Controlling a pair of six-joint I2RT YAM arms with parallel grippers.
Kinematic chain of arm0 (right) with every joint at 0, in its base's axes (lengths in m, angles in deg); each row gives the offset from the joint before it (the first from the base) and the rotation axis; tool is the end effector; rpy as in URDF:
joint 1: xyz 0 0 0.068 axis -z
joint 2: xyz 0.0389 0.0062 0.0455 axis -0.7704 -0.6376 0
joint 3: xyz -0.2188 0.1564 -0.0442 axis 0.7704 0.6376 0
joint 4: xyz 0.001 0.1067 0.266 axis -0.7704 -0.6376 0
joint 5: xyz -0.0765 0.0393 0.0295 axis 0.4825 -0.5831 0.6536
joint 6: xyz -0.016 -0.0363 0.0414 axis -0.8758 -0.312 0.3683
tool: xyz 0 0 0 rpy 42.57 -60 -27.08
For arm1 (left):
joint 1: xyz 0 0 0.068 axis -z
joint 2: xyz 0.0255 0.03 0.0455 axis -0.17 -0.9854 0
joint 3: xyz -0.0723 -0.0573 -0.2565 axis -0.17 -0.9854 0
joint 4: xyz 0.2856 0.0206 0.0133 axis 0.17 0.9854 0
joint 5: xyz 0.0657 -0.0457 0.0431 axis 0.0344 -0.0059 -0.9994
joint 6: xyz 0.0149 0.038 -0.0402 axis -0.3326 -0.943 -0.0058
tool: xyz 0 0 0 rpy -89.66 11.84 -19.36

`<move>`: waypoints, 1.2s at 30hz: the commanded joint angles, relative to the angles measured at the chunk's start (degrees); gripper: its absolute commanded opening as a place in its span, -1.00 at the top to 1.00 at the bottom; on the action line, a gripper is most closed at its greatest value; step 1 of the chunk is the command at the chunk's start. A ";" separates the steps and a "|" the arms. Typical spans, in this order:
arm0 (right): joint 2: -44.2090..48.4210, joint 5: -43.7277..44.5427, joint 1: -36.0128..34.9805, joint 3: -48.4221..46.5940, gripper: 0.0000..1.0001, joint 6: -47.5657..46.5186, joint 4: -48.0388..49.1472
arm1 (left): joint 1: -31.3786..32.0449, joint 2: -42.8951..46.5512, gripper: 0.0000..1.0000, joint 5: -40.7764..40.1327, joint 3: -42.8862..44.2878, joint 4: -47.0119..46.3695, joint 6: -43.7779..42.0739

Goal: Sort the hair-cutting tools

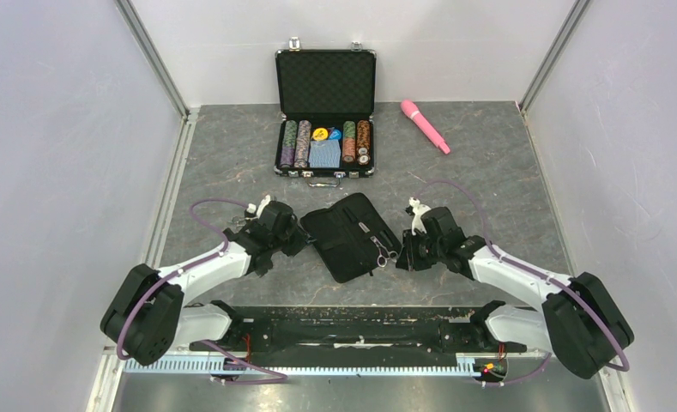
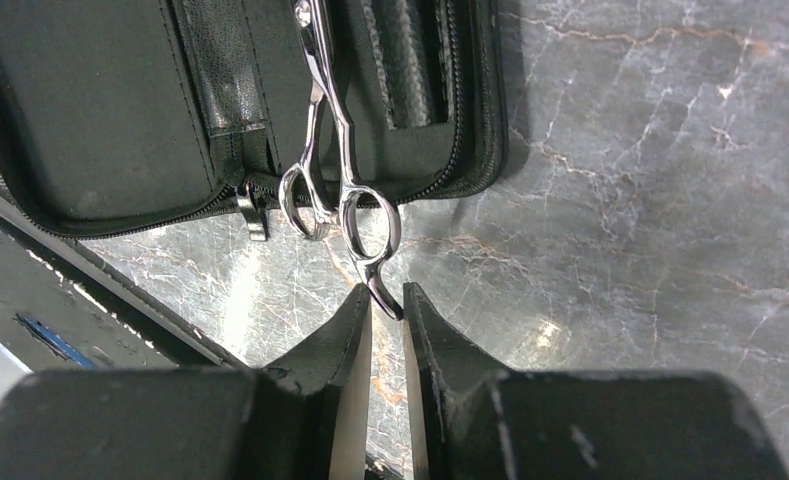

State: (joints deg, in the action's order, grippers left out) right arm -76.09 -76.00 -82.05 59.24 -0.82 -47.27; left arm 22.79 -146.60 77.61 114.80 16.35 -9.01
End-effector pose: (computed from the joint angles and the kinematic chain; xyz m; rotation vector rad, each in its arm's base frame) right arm 0.1899 0.1295 0.1345 -0.3087 2.5602 0.7143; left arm 0.2141 -0.1344 0.1438 -0.7711 2.3943 -0.7353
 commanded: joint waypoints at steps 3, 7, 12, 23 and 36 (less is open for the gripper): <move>-2.43 -0.88 0.15 -4.11 0.67 -5.47 1.59 | 0.12 -0.77 0.95 1.59 2.20 -0.03 -2.58; -3.52 -1.26 0.06 -5.26 0.71 -7.45 1.45 | 0.12 -0.84 0.95 1.78 2.33 -0.21 -2.73; -4.13 -0.62 0.12 -7.01 0.76 -11.56 0.07 | 0.12 -0.78 0.96 1.78 2.20 -0.16 -2.76; -6.02 -3.61 0.11 -9.67 0.79 -20.15 -3.03 | 0.03 -1.09 0.96 1.34 2.30 0.06 -3.27; -9.70 -6.12 0.11 -10.40 0.80 -17.99 2.18 | 0.04 -0.67 0.96 2.04 2.10 0.15 -3.81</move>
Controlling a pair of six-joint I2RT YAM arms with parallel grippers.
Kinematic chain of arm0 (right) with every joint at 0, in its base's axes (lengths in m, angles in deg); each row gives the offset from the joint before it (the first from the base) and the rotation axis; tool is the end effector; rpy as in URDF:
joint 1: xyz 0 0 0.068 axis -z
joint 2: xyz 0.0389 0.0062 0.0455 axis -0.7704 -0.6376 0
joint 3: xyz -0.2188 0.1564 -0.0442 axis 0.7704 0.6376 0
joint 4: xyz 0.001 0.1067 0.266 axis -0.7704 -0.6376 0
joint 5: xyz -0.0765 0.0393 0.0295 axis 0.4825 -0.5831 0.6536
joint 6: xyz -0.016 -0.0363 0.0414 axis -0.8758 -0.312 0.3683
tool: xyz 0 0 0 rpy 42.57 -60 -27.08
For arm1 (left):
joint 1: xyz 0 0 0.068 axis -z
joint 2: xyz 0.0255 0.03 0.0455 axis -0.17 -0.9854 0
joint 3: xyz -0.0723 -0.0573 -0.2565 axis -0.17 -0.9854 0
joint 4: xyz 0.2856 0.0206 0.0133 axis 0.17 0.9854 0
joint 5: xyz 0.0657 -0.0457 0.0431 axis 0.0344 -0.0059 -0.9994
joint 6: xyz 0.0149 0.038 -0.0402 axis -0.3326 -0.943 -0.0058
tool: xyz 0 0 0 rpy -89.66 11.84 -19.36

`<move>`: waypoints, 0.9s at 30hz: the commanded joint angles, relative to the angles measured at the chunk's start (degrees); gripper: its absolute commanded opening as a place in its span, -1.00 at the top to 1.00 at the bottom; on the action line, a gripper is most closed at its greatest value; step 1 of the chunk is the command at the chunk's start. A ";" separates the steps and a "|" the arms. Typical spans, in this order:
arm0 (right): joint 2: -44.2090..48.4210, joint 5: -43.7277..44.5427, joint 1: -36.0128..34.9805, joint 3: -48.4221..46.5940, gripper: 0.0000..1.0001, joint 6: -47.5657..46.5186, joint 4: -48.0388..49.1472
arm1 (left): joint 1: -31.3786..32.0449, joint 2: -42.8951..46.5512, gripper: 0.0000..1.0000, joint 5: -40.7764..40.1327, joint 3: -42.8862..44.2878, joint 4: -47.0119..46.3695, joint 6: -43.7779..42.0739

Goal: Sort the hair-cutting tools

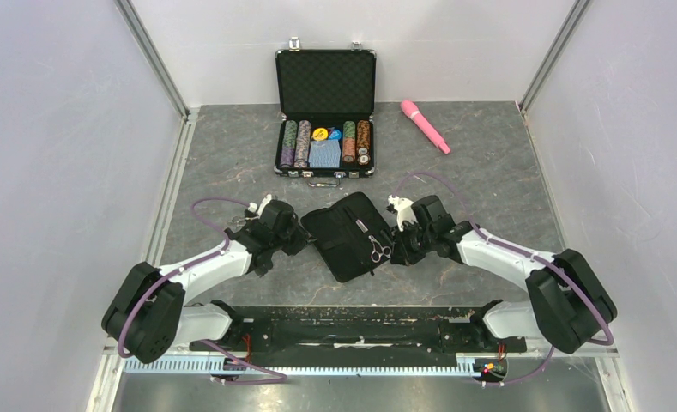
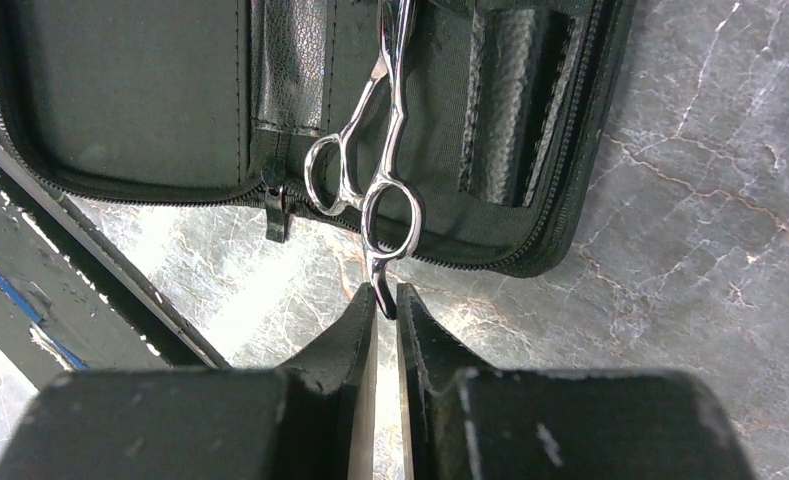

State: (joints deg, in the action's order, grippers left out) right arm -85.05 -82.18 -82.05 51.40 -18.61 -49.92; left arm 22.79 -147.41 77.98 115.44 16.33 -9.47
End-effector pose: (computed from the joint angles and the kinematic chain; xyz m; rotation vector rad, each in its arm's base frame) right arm 0.2129 0.1486 0.1399 -0.7376 2.4941 0.7186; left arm 0.2164 -0.1362 0.1441 -0.7595 2.4023 -0.7360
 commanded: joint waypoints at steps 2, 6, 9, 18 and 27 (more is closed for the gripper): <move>-0.64 0.65 0.15 -2.45 0.79 -0.74 4.62 | 0.03 0.33 0.96 1.58 1.46 0.39 -3.52; -0.94 0.67 0.13 -2.57 0.78 -0.46 5.04 | 0.03 0.41 0.96 2.06 1.50 0.39 -3.88; -1.50 0.39 0.11 -2.82 0.78 1.48 6.94 | 0.08 0.32 0.96 2.11 1.57 0.43 -4.13; -3.80 1.73 0.11 -3.55 0.72 8.35 12.78 | 0.04 0.05 0.95 3.76 1.36 0.08 -4.34; -5.01 2.52 0.10 -3.74 0.43 11.85 15.41 | 0.11 -0.15 0.95 4.14 1.31 -0.26 -4.40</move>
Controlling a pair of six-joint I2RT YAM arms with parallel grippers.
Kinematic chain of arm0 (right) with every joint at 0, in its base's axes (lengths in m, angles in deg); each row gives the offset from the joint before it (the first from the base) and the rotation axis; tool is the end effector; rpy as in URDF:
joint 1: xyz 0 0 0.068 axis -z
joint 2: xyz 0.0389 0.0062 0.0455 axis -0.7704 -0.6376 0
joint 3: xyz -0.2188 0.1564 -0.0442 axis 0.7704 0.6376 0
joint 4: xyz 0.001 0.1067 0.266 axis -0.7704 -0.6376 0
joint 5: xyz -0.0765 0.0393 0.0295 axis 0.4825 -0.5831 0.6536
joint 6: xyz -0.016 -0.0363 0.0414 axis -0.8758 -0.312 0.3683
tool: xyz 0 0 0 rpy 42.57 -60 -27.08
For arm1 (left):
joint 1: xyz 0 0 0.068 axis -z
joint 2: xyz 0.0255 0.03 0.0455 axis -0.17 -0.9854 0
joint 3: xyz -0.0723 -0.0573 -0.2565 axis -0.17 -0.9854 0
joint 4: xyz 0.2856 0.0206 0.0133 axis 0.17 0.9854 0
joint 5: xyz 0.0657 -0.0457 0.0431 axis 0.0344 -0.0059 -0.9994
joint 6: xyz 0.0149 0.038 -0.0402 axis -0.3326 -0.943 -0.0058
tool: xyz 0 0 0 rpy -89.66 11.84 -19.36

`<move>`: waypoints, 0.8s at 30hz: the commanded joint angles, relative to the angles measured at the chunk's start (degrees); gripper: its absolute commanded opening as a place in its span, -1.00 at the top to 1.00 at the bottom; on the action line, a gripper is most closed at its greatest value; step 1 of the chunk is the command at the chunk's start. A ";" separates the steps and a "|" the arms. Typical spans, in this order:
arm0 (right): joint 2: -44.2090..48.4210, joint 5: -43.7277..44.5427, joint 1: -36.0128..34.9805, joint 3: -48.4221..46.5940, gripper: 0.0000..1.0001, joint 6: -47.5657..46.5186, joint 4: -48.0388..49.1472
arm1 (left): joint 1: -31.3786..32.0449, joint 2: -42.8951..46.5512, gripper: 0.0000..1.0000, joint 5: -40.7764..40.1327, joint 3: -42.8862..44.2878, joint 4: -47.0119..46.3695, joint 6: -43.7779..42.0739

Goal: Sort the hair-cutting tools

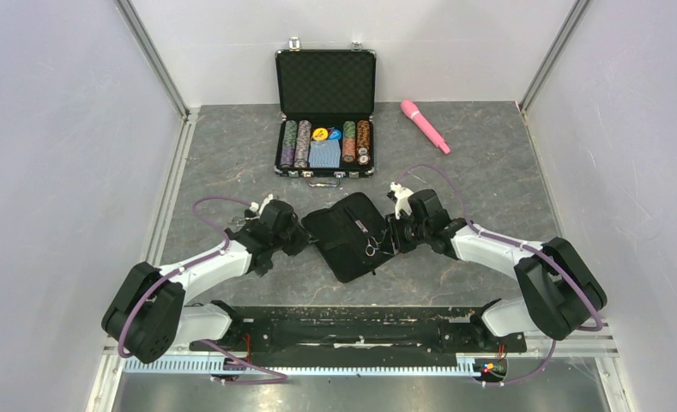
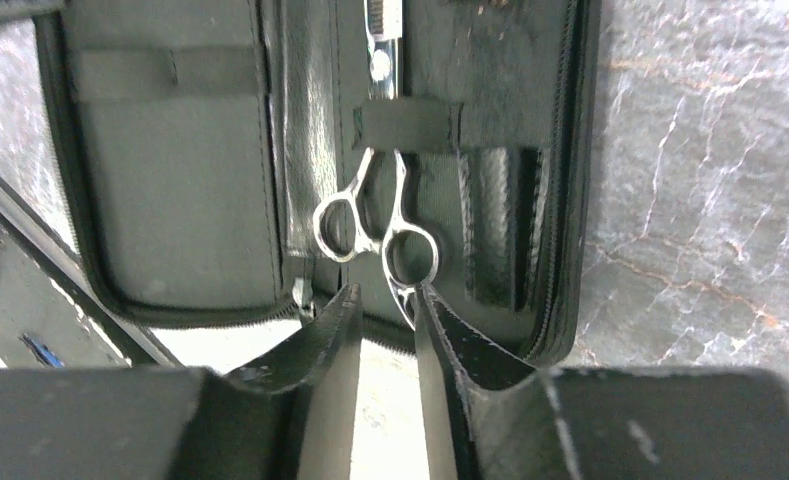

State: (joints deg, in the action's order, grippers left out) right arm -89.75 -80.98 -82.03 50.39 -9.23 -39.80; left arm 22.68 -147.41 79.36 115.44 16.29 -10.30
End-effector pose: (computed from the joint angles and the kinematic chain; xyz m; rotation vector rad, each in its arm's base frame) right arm 0.2321 0.1594 0.1366 -0.5323 2.4586 0.7773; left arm 0.2162 -0.1366 0.1442 -0.7350 2.4180 -0.7532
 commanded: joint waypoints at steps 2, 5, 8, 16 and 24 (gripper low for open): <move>0.46 2.26 -0.05 -2.63 0.30 2.72 4.88 | 0.18 0.09 0.96 2.60 1.28 -0.18 -3.62; 2.76 2.61 -0.07 -3.22 0.19 2.39 2.26 | 0.21 0.23 0.96 2.26 1.09 -0.18 -3.49; 6.17 6.04 -1.21 -3.60 0.17 1.64 -0.91 | 0.15 -0.02 0.96 2.27 1.19 -0.24 -3.47; 5.14 19.68 -9.17 -6.23 0.20 -1.71 -9.39 | 0.14 -0.70 0.95 2.97 1.66 -0.51 -3.66; 0.07 26.22 -12.74 -7.46 0.33 -2.85 -11.53 | 0.16 0.31 0.95 2.58 1.42 -0.25 -3.73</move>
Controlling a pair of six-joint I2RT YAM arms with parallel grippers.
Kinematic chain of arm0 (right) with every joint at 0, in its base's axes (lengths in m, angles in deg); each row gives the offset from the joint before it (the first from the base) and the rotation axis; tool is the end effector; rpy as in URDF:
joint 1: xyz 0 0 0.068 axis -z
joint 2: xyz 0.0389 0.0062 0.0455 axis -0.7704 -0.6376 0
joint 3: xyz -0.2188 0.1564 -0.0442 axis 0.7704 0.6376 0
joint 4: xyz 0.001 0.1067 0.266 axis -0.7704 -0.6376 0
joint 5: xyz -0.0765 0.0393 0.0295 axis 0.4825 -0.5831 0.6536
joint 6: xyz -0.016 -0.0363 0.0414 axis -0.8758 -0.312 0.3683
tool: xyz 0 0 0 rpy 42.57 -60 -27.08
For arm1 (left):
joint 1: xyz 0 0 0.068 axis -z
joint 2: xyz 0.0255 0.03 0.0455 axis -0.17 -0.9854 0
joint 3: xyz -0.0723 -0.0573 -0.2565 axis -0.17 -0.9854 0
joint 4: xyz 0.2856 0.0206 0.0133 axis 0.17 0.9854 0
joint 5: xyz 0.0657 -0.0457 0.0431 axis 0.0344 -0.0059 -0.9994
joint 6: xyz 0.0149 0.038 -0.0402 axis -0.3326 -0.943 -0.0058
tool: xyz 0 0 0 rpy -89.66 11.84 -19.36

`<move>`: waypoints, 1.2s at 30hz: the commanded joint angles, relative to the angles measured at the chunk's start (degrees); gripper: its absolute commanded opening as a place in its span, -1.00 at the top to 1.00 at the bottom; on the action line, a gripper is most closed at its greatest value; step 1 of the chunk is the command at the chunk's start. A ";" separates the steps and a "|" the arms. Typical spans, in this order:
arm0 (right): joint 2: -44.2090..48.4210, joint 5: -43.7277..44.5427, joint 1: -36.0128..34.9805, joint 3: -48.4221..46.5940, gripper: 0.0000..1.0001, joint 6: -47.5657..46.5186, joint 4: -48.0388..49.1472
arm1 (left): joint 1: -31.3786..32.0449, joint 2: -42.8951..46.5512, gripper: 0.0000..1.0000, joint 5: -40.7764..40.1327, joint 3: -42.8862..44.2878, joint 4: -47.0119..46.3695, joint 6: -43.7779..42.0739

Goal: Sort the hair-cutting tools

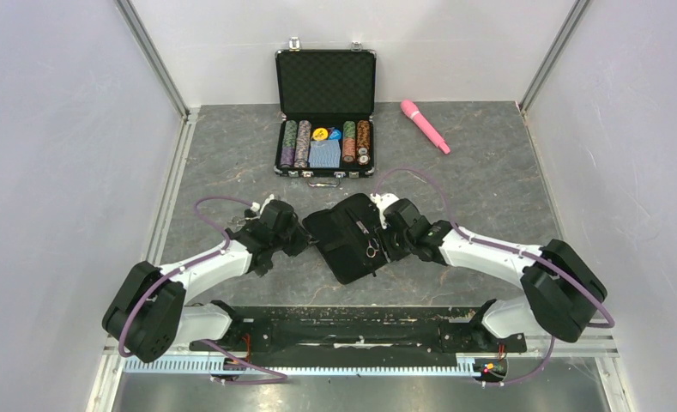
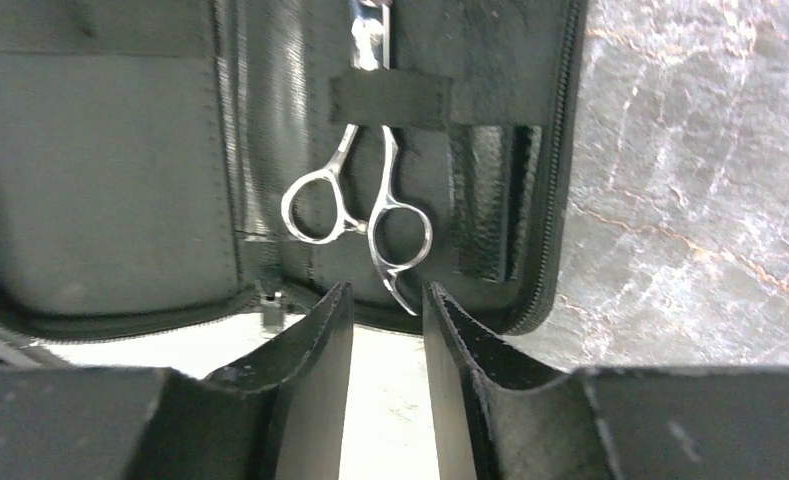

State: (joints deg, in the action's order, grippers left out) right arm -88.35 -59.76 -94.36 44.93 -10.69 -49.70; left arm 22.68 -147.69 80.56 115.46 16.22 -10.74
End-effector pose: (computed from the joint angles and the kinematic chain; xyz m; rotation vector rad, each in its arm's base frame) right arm 0.2080 0.1995 0.1587 -0.6595 2.4372 0.3930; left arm 0.2160 -0.1375 0.1432 -0.7188 2.4347 -0.7678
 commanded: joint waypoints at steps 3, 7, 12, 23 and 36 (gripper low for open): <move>-2.45 4.80 -0.67 -2.00 0.36 -1.67 -1.80 | 0.10 0.51 0.95 1.41 1.44 -0.16 -3.39; -4.93 4.01 -1.53 -2.74 0.43 -2.13 -2.02 | 0.16 0.18 0.96 1.71 1.51 -0.38 -3.44; -7.89 5.33 -2.26 -3.98 0.58 -2.94 -0.91 | 0.16 0.41 0.95 2.08 1.51 -0.30 -3.74; -10.37 5.04 -2.40 -7.93 0.68 -4.51 0.29 | 0.22 0.51 0.96 2.48 1.33 0.06 -4.39; 4.80 8.29 -2.40 -1.04 -0.09 -4.12 2.37 | 0.58 0.82 -0.03 0.31 5.00 3.40 -7.80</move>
State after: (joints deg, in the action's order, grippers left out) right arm -89.92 -54.23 -96.74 41.95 -14.61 -51.88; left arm 22.90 -149.48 82.53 117.40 16.27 -14.17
